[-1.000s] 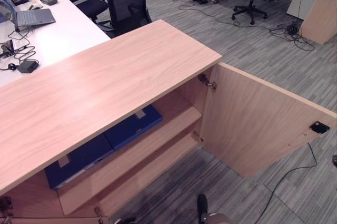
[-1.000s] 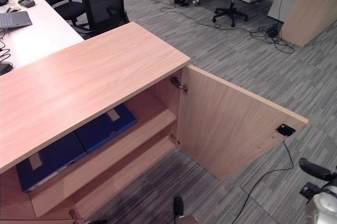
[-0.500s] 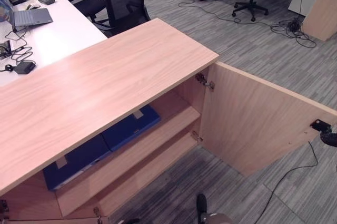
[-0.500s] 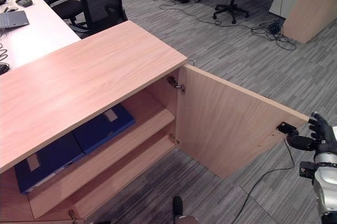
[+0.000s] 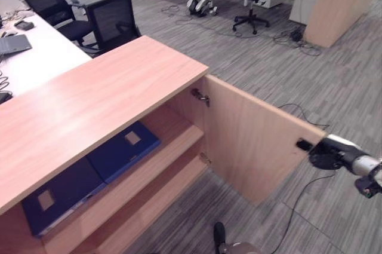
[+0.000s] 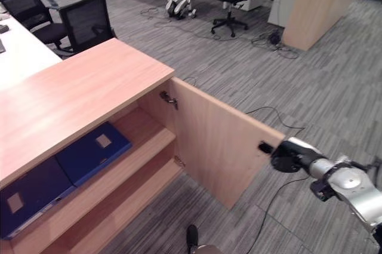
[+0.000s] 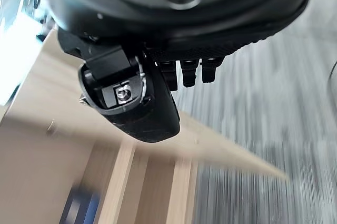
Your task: Put the empty folder in the office cabinet
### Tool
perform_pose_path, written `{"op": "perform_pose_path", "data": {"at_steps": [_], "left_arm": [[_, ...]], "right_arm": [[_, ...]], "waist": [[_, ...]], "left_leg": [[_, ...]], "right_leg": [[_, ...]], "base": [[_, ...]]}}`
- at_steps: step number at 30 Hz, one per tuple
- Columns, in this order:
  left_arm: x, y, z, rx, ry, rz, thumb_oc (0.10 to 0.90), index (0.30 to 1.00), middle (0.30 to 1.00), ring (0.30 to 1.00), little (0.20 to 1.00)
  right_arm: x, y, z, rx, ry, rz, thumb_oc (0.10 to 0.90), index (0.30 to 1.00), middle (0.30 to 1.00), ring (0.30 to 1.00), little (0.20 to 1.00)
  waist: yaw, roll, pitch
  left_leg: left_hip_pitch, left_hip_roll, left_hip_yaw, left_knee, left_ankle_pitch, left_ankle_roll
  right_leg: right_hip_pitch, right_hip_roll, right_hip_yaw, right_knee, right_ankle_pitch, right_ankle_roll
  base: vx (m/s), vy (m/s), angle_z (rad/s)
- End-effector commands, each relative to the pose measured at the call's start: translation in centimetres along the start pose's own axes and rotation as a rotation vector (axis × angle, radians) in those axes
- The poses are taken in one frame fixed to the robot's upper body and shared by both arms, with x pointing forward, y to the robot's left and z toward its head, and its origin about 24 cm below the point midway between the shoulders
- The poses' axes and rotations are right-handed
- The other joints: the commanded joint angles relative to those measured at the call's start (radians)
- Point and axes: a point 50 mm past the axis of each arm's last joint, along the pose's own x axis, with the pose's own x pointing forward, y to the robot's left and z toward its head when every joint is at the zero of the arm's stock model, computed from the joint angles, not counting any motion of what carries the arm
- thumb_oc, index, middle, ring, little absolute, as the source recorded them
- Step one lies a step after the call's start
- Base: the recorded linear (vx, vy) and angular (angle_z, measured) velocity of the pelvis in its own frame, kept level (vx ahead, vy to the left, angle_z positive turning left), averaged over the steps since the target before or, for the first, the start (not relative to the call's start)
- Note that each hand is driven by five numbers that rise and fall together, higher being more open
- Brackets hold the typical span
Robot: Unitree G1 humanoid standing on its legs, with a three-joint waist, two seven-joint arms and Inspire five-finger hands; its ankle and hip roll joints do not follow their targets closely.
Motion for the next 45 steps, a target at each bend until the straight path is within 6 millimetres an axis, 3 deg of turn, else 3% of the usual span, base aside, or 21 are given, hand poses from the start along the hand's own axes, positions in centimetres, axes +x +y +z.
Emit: {"op": "perform_pose_path", "data": {"at_steps": [1, 7, 13, 14, 19, 23, 26, 31, 32, 33, 34, 36, 40, 42, 43, 44, 45], "left_arm": [[-0.5, 2.3, -2.1, 0.11, 0.066, 0.041, 0.8, 0.9, 0.9, 0.9, 0.9], [-0.6, 2.4, -2.2, 0.097, 0.05, 0.064, 0.8, 0.9, 0.9, 0.9, 0.9], [-0.3, 2.5, 0.5, 0.128, -0.042, 0.076, 0.8, 0.9, 0.9, 0.9, 0.9], [-0.3, 2.5, 0.6, 0.128, -0.042, 0.076, 0.8, 0.9, 0.9, 0.9, 0.9], [-0.4, 2.7, -0.1, 0.116, -0.022, 0.086, 0.8, 0.9, 0.9, 0.9, 0.9], [-0.6, 3.0, -1.5, 0.086, 0.021, 0.106, 0.8, 0.9, 0.9, 0.9, 0.9], [-0.7, 3.1, -2.4, 0.022, 0.05, 0.12, 0.8, 0.9, 0.9, 0.9, 0.9], [-0.4, 2.0, -1.7, -0.073, 0.039, 0.119, 0.8, 0.9, 0.9, 0.9, 0.9], [-0.4, 1.6, -2.0, -0.094, 0.052, 0.117, 0.8, 0.9, 0.9, 0.9, 0.9], [-0.5, 0.7, -3.2, -0.134, 0.1, 0.106, 0.8, 0.9, 0.9, 0.9, 0.9], [-0.5, 0.8, -3.2, -0.134, 0.1, 0.107, 0.8, 0.9, 0.9, 0.9, 0.9], [-0.6, -0.2, -3.8, -0.211, 0.118, 0.089, 0.8, 0.9, 0.9, 0.9, 0.9], [-0.3, -1.2, -3.0, -0.373, 0.103, 0.074, 0.8, 0.9, 0.9, 0.9, 0.9], [0.0, -0.1, -0.1, -0.572, -0.015, 0.109, 0.8, 0.9, 0.9, 0.9, 0.9], [0.0, -0.1, -0.1, -0.572, -0.015, 0.109, 0.8, 0.9, 0.9, 0.9, 0.9], [-0.2, 2.5, 0.5, -0.636, -0.055, 0.132, 0.8, 0.9, 0.9, 0.9, 0.9], [-0.4, 5.1, 2.9, -0.704, -0.155, 0.21, 0.8, 0.9, 0.9, 0.9, 0.9]], "right_arm": [[2.1, 5.2, 14.1, 0.143, -0.804, 0.328, 0.8, 0.9, 0.9, 0.9, 0.9], [3.9, 8.4, 15.4, 0.322, -0.933, 0.353, 0.8, 0.9, 0.9, 0.9, 0.9], [5.7, 10.8, 17.4, 0.311, -0.951, 0.379, 0.8, 0.9, 0.9, 0.9, 0.9], [5.7, 10.7, 17.4, 0.311, -0.951, 0.379, 0.8, 0.9, 0.9, 0.9, 0.9], [6.7, 11.4, 15.8, 0.382, -0.891, 0.346, 0.8, 0.9, 0.9, 0.9, 0.9], [7.5, 12.1, 14.2, 0.406, -0.82, 0.326, 0.8, 0.9, 0.9, 0.9, 0.9], [9.0, 12.8, 10.3, 0.455, -0.644, 0.266, 0.8, 0.9, 0.9, 0.9, 0.9], [10.9, 12.7, 0.1, 0.488, -0.197, -0.043, 0.8, 0.9, 0.9, 0.9, 0.9], [11.1, 13.2, -2.1, 0.521, -0.092, -0.084, 0.8, 0.9, 0.9, 0.9, 0.9], [11.3, 15.2, -5.0, 0.594, 0.066, -0.108, 0.8, 0.9, 0.9, 0.9, 0.9], [11.4, 15.2, -5.0, 0.595, 0.065, -0.108, 0.8, 0.9, 0.9, 0.9, 0.9], [10.7, 17.2, -8.8, 0.691, 0.273, -0.157, 0.8, 0.9, 0.9, 0.9, 0.9], [9.0, 20.4, -13.0, 0.838, 0.56, -0.238, 0.8, 0.9, 0.9, 0.9, 0.9], [6.9, 22.6, -15.2, 0.928, 0.72, -0.267, 0.8, 0.9, 0.9, 0.9, 0.9], [6.9, 22.6, -15.2, 0.929, 0.72, -0.267, 0.8, 0.9, 0.9, 0.9, 0.9], [6.0, 22.6, -16.1, 0.939, 0.748, -0.277, 0.8, 0.9, 0.9, 0.9, 0.9], [5.2, 23.2, -16.7, 0.903, 0.81, -0.265, 0.8, 0.9, 0.9, 0.9, 0.9]], "waist": [[0.138, -0.06, 0.02], [0.172, -0.062, 0.025], [0.244, -0.061, 0.048], [0.242, -0.061, 0.048], [0.3, -0.046, 0.059], [0.337, -0.041, 0.065], [0.37, -0.033, 0.075], [0.395, -0.032, 0.076], [0.401, -0.031, 0.076], [0.417, -0.032, 0.074], [0.417, -0.033, 0.074], [0.432, -0.032, 0.071], [0.454, -0.032, 0.065], [0.454, -0.029, 0.056], [0.454, -0.03, 0.057], [0.447, -0.021, 0.05], [0.43, -0.017, 0.043]], "left_leg": [[0.09, -0.042, 0.038, 0.029, 0.014, -0.047], [0.081, -0.036, 0.025, 0.023, 0.015, -0.046], [-0.021, -0.039, -0.005, 0.03, 0.043, -0.041], [-0.023, -0.039, -0.008, 0.03, 0.044, -0.04], [-0.069, -0.067, -0.083, -0.001, 0.063, -0.027], [-0.099, -0.091, -0.135, -0.005, 0.065, -0.017], [-0.12, -0.114, -0.175, -0.005, 0.071, -0.006], [-0.145, -0.141, -0.226, -0.005, 0.066, 0.009], [-0.148, -0.146, -0.235, -0.005, 0.066, 0.012], [-0.153, -0.156, -0.254, -0.005, 0.063, 0.018], [-0.153, -0.156, -0.255, -0.005, 0.063, 0.018], [-0.159, -0.165, -0.272, -0.005, 0.063, 0.021], [-0.164, -0.179, -0.292, -0.005, 0.059, 0.025], [-0.161, -0.187, -0.301, -0.005, 0.052, 0.026], [-0.16, -0.187, -0.301, -0.005, 0.052, 0.026], [-0.158, -0.188, -0.299, -0.005, 0.05, 0.028], [-0.151, -0.19, -0.292, -0.005, 0.045, 0.029]], "right_leg": [[0.228, -0.069, 0.01, -0.227, -0.065, 0.104], [0.236, -0.082, -0.028, -0.223, -0.065, 0.103], [0.278, -0.142, -0.204, -0.219, -0.084, 0.107], [0.279, -0.143, -0.206, -0.22, -0.085, 0.107], [0.31, -0.171, -0.305, -0.2, -0.101, 0.106], [0.318, -0.19, -0.341, -0.194, -0.099, 0.111], [0.326, -0.211, -0.371, -0.182, -0.094, 0.117], [0.34, -0.238, -0.409, -0.177, -0.081, 0.13], [0.344, -0.243, -0.416, -0.176, -0.078, 0.131], [0.351, -0.249, -0.429, -0.175, -0.073, 0.134], [0.351, -0.249, -0.43, -0.175, -0.073, 0.134], [0.359, -0.254, -0.444, -0.176, -0.069, 0.136], [0.37, -0.257, -0.457, -0.185, -0.063, 0.142], [0.383, -0.26, -0.465, -0.193, -0.06, 0.148], [0.383, -0.26, -0.466, -0.193, -0.059, 0.149], [0.387, -0.262, -0.466, -0.194, -0.057, 0.151], [0.39, -0.265, -0.463, -0.197, -0.054, 0.154]], "base": [[-0.03, 0.005, 0.13], [-0.04, 0.002, 0.28], [-0.07, -0.022, 1.21], [0.03, -0.008, 1.69], [0.0, 0.022, 1.55], [0.02, 0.04, 0.92], [0.04, 0.057, 0.15], [0.04, 0.04, 0.33], [0.08, 0.029, 0.02], [0.06, 0.019, -0.03], [0.06, 0.016, 0.07], [0.04, 0.01, 0.25], [0.04, -0.001, 0.26], [0.07, 0.017, 0.22], [0.07, 0.032, 0.12], [0.07, 0.057, 0.18], [0.11, 0.083, 0.19]]}}
